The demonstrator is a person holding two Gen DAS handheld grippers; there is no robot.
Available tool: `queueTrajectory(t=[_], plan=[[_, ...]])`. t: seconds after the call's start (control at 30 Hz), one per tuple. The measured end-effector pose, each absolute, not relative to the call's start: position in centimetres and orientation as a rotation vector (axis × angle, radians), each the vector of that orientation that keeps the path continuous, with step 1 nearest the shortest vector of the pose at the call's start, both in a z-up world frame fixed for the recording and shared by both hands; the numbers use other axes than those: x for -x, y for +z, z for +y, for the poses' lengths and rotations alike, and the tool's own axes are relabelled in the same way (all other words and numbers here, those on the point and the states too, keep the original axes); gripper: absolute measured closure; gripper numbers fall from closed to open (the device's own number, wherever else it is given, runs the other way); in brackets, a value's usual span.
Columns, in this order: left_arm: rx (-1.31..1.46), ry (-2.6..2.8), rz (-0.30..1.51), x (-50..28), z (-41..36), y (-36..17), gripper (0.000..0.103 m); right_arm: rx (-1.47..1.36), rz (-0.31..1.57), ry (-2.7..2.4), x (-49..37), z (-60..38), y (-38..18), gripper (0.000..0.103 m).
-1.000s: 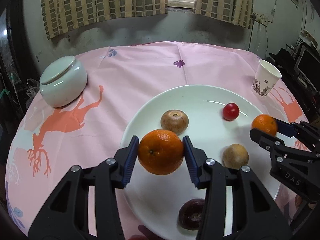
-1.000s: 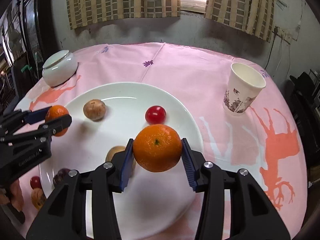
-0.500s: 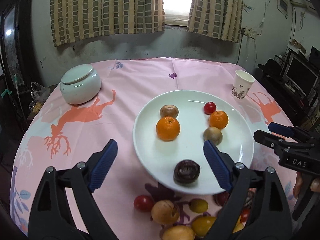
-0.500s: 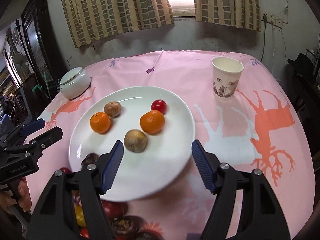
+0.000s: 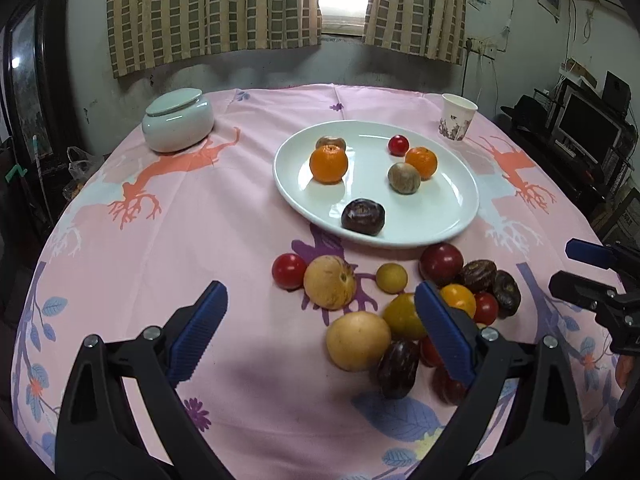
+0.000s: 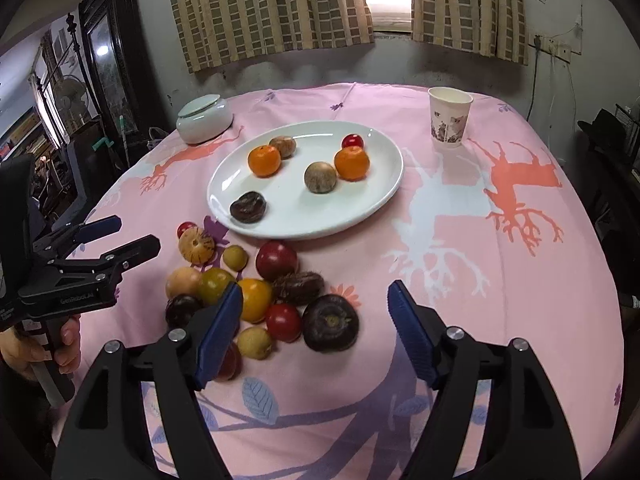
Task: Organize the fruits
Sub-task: 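Withdraw both open tools from the plate toward the fruit pile, then grasp the dark purple fruit with the right tool while the left tool grasps a dark brown date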
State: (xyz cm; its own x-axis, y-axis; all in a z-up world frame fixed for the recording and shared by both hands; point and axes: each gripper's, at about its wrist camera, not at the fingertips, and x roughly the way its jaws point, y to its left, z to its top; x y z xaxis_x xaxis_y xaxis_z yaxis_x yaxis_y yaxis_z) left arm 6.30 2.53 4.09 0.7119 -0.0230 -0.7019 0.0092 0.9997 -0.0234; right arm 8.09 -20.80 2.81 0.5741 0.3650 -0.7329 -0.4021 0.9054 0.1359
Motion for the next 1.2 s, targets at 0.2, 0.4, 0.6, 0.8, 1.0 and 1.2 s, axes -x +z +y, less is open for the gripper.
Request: queueTrajectory(t=[0.2,0.4,0.6,0.8,1.0,1.2], plan=[[0.035,-0.019,0.804,-5.1,3.3,2.4,0.007,0.106,0.904,0.555,-5.9,-19.6,0.2,0.026],[0.012,-0.023,0.814,-5.0,3.9,1.1,0.007,0.159,0.933,0.552,-5.6,-19.3,-1.1,0.026],[-0.023,-0.039,0.857,-5.5,3.9,0.2,0.007,0.2,0.985,0.48,-6.7,-19.6,-2.8,0.026],[-0.022,-0.068,0.879,-5.5,3.7,0.0,0.007,0.219,0.984,0.417,-7.6,-20.0,-3.8,0.027],[0.001,-0.072,0.909,-5.8,4.0,-0.5,0.007,0.258,0.921,0.33,-8.5,-19.5,-3.8,0.041],[-0.002,-0.081,0.904,-5.6,3.9,-0.3,0.007,0.29,0.943,0.337,-10.6,-18.4,-4.3,0.046]])
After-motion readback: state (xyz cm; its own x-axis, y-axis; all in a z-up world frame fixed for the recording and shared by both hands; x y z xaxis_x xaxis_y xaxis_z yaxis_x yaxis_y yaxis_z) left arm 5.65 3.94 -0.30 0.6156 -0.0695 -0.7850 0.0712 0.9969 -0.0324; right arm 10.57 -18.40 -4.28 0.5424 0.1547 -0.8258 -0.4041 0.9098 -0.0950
